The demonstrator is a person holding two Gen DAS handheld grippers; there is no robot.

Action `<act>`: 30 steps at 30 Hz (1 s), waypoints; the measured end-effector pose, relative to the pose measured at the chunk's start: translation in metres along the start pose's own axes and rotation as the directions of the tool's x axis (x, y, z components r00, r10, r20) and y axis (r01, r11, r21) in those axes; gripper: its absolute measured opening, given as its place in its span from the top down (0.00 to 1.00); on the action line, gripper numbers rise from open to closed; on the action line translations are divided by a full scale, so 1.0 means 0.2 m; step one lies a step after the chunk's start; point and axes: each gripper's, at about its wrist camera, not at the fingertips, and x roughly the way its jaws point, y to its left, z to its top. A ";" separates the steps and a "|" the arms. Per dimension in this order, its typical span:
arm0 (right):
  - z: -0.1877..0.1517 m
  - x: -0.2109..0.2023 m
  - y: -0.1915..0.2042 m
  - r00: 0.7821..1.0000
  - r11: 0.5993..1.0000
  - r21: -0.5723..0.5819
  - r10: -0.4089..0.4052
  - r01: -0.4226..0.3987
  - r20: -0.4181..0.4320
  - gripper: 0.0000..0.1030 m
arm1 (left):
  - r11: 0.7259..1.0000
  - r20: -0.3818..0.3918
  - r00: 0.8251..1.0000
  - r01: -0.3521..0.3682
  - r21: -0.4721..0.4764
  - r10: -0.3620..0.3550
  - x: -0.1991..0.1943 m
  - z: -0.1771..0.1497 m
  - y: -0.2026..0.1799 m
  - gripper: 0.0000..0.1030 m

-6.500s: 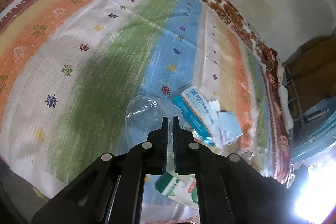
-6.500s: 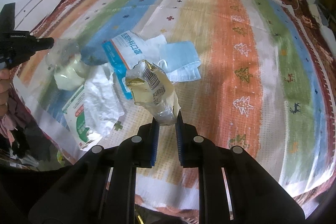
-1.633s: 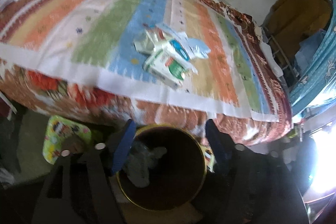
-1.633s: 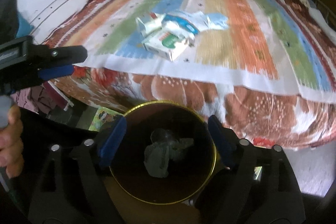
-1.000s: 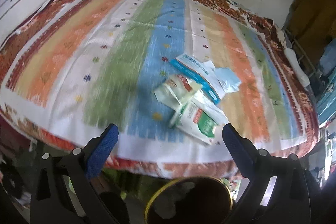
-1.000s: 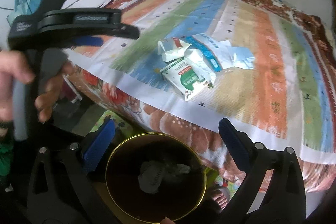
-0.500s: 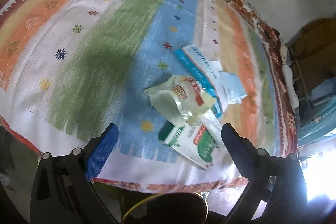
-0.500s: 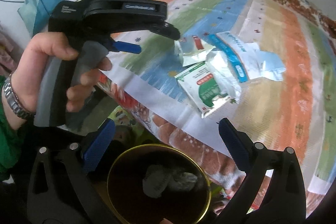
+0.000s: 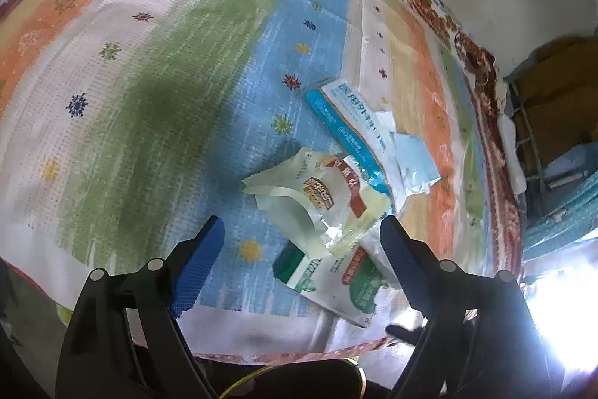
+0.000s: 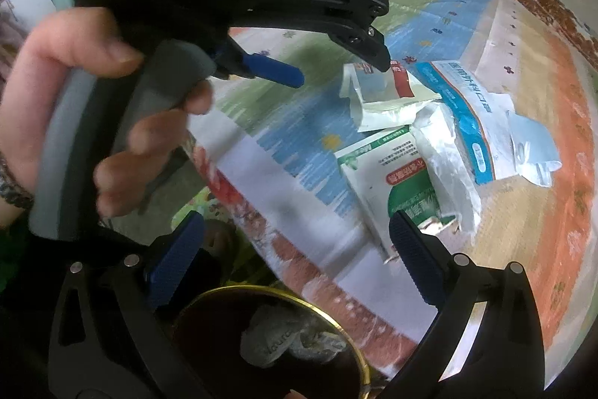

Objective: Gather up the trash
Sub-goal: 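Reach the right tool to the green-white eye-drop packet while the left reaches the white box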

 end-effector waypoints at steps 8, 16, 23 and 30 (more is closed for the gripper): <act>0.03 0.11 -0.13 0.999 0.999 0.018 -0.029 0.029 -0.021 0.09 | 1.000 -0.021 1.000 -0.010 0.018 0.011 0.07 0.03 -0.02 0.19; 0.06 0.14 -0.24 0.998 0.997 0.041 -0.059 0.060 -0.027 0.09 | 0.999 -0.033 0.998 -0.046 0.022 0.047 0.14 0.05 -0.04 0.19; 0.07 0.17 -0.34 0.999 0.997 0.068 -0.038 0.040 -0.025 0.09 | 0.999 -0.042 0.998 -0.043 0.003 0.043 0.16 0.06 -0.02 0.19; 0.11 0.12 -0.27 0.999 0.999 0.004 0.036 -0.036 0.014 0.09 | 0.999 -0.046 0.998 -0.033 -0.006 0.033 0.15 0.06 -0.02 0.19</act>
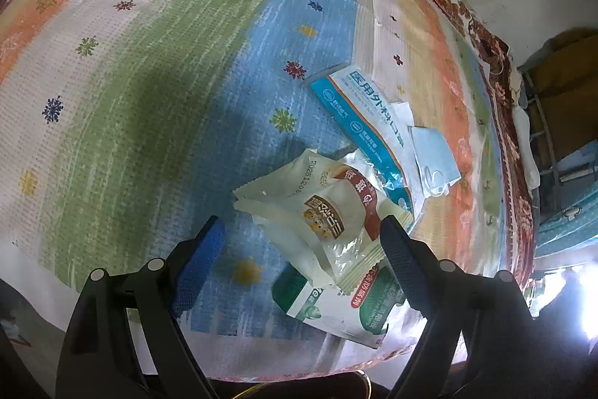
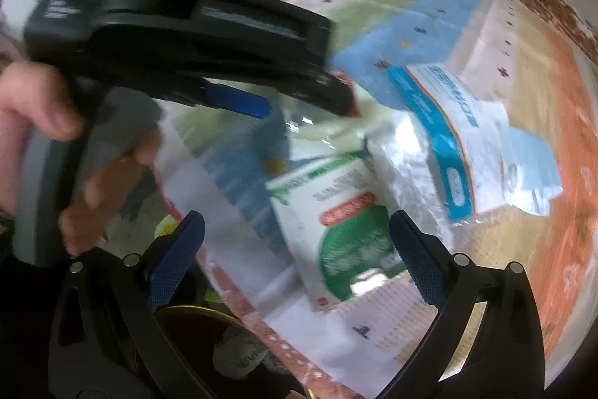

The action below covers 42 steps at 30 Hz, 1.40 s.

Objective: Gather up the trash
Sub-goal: 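Reach the right tool to the green-white eye-drop packet while the left reaches the white box, then grasp the eye-drop packet with the right tool while the left grasps the white medicine box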

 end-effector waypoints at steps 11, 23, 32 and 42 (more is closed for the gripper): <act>0.06 0.09 -0.02 0.999 0.999 -0.004 0.040 -0.040 -0.025 0.08 | 0.999 0.006 1.000 -0.006 -0.040 0.006 -0.02 0.02 0.08 0.21; 0.04 0.13 -0.10 0.999 0.999 -0.036 -0.020 0.018 -0.051 0.09 | 0.999 -0.030 0.999 0.038 -0.024 -0.038 0.00 0.03 0.05 0.28; -0.04 0.20 -0.12 0.990 0.997 -0.075 -0.039 0.029 -0.139 0.09 | 0.999 -0.027 0.999 0.039 -0.022 -0.039 0.00 0.03 0.04 0.30; -0.05 0.19 -0.12 0.988 0.994 -0.069 -0.088 0.080 -0.125 0.31 | 0.998 -0.064 0.996 0.065 0.001 -0.065 0.03 0.02 0.02 0.69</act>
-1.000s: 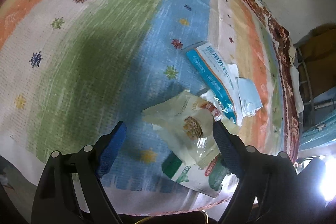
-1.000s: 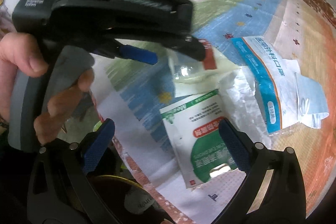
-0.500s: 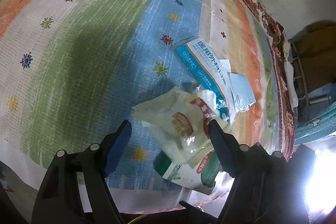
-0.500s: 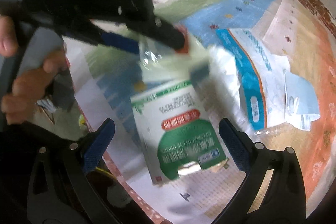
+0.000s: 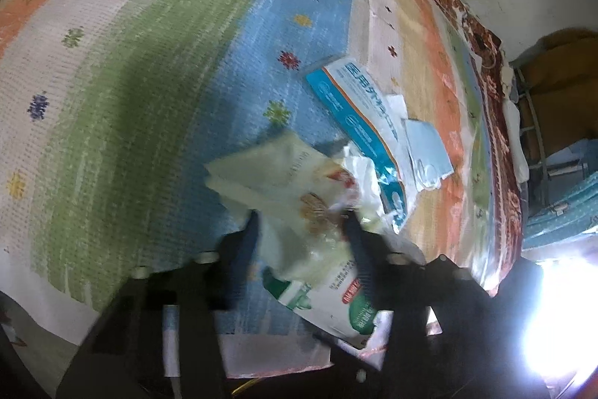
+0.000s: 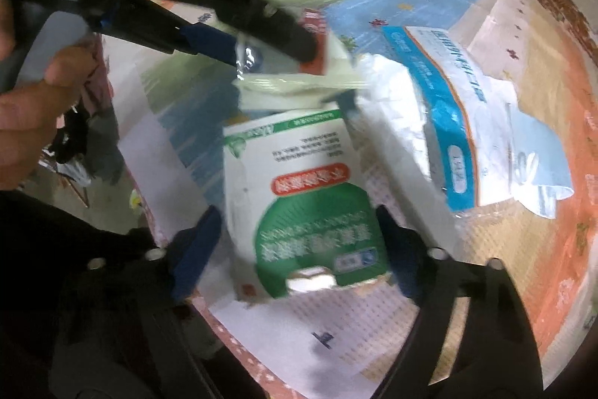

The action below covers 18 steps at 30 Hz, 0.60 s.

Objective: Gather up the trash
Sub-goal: 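Grasp the eye-drop packet with the right tool while the left grasps the white medicine box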

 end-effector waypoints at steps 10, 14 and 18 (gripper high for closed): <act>-0.03 -0.09 0.00 1.000 0.999 0.031 -0.022 0.022 -0.005 0.32 | 0.996 0.052 0.998 0.017 0.085 -0.021 -0.12 0.02 -0.08 1.00; -0.05 -0.18 0.05 0.998 0.998 0.041 -0.057 0.057 0.005 0.32 | 0.998 0.058 0.997 0.039 0.059 -0.042 -0.18 0.02 -0.07 1.00; -0.06 -0.25 0.07 0.996 0.994 0.066 -0.086 0.085 0.007 0.32 | 0.997 0.080 0.996 0.047 0.055 -0.051 -0.23 0.01 -0.06 1.00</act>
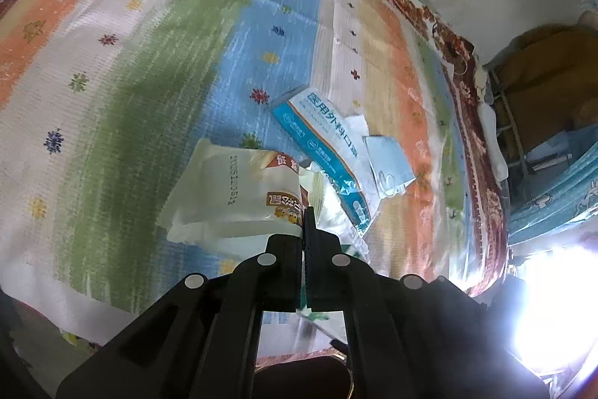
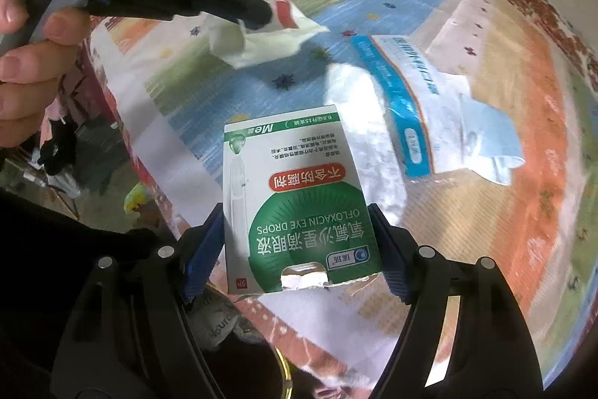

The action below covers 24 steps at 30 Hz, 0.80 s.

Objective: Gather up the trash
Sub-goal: 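Carry the eye-drop packet and medicine box over the bin with both tools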

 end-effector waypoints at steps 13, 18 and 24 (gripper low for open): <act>-0.03 -0.29 0.02 0.993 0.990 0.133 -0.069 0.056 0.097 0.32 | 0.998 0.082 0.995 0.046 0.045 -0.050 -0.25 -0.09 -0.11 1.00; -0.08 -0.41 0.02 0.984 0.979 0.188 -0.106 0.078 0.144 0.33 | 0.996 0.086 0.994 0.069 0.061 -0.074 -0.31 -0.15 -0.16 1.00; -0.14 -0.54 0.03 0.970 0.963 0.251 -0.144 0.093 0.194 0.33 | 0.992 0.108 0.987 0.109 0.070 -0.116 -0.38 -0.23 -0.21 1.00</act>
